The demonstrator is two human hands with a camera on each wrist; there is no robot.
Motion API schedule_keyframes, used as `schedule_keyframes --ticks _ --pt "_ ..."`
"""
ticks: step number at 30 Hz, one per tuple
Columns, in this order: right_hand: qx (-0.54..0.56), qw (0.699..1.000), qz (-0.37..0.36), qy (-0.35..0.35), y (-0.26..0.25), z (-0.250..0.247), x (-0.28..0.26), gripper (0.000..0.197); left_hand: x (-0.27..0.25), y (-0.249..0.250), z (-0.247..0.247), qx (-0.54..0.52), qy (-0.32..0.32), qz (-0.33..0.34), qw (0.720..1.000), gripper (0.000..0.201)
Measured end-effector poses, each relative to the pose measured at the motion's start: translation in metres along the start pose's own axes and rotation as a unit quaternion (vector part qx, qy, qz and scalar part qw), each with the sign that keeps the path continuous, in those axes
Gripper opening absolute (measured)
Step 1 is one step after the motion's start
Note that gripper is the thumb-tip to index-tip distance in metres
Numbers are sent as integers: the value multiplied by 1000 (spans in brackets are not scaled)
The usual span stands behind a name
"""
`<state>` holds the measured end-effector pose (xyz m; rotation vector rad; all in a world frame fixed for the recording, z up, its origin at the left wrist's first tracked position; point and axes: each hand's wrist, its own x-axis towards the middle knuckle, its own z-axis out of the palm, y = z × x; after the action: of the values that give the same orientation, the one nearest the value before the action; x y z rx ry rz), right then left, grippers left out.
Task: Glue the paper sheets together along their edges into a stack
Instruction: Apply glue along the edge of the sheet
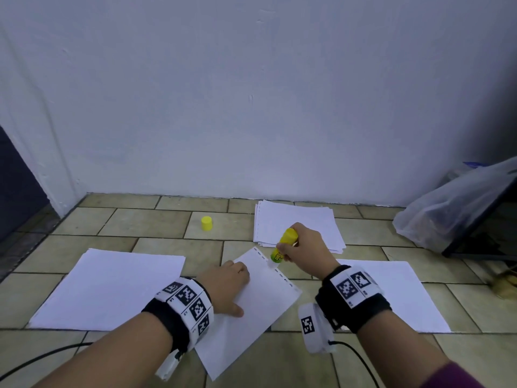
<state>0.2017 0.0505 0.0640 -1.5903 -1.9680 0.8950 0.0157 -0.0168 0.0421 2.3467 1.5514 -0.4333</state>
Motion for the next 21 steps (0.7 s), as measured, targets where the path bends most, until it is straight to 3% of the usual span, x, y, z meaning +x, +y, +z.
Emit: schedule_keyframes --ticks 9,21 --pt "-56 997 -29 -45 -19 31 23 28 1 0 3 -9 3 -10 1000 72" --pt "-247 952 -58 -171 -3 -13 -16 33 4 -2 2 -24 7 0 1000 70"
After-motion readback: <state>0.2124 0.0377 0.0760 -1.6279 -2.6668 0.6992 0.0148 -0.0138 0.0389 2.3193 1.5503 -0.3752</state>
